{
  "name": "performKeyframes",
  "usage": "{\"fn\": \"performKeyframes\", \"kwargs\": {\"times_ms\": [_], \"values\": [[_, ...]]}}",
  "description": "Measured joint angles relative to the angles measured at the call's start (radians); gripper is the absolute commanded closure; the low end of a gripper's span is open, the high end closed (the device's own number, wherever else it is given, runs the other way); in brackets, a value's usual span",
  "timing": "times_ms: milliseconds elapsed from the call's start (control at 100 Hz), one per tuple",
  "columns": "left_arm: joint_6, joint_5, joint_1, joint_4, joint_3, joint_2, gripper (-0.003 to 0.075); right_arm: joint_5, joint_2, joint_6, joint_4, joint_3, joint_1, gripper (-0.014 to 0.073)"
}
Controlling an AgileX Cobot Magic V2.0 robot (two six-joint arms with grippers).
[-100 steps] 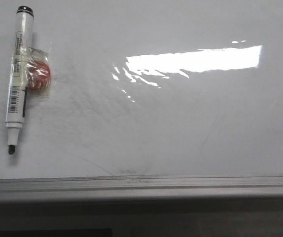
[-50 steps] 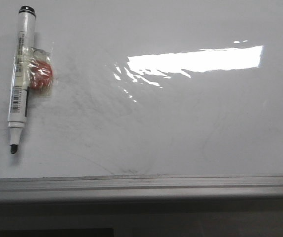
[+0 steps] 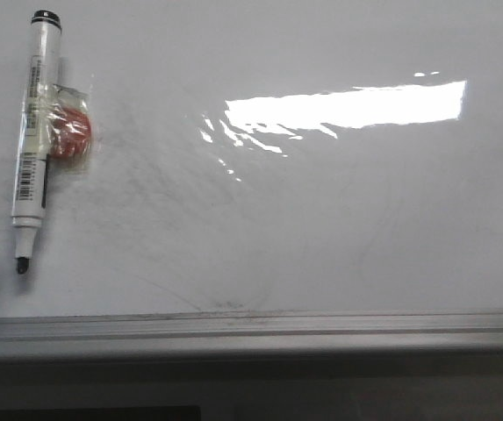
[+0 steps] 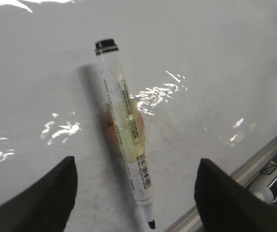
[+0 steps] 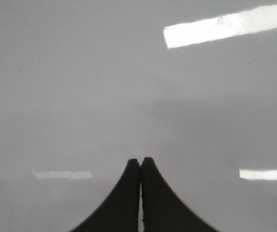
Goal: Write number 9 on whiteboard
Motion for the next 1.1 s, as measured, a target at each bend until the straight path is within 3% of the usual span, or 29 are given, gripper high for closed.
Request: {"fn": "performKeyframes", "kwargs": {"times_ms": [170, 450, 550, 670, 700, 920, 1100], "values": [[0.000, -0.076, -0.034, -0.092, 0.000, 0.118, 0.0302, 0.009, 0.000, 0.000, 0.000, 0.000, 0.000, 0.0657], [0.000, -0.200, -0.049, -0.108, -0.003, 0.262, 0.0316, 0.016, 0.000, 0.000, 0.002, 0.000, 0.000, 0.0657], [0.000, -0.221, -0.049, -0.108, -0.003, 0.287, 0.0438, 0.016, 0.000, 0.000, 0.002, 0.000, 0.000, 0.0657], [0.000, -0.224, -0.049, -0.108, -0.003, 0.305, 0.0703, 0.022, 0.000, 0.000, 0.003, 0.000, 0.000, 0.0657], [0.000, -0.222, -0.049, -0.108, -0.003, 0.307, 0.0740, 0.025, 0.000, 0.000, 0.003, 0.000, 0.000, 0.0657], [0.000, -0.218, -0.049, -0.108, -0.003, 0.307, 0.0741, 0.082, 0.016, 0.000, 0.023, 0.000, 0.049, 0.0657], [0.000, -0.203, -0.049, 0.009, -0.003, 0.307, 0.0741, 0.098, 0.103, 0.000, 0.080, -0.052, 0.179, 0.0604]]}}
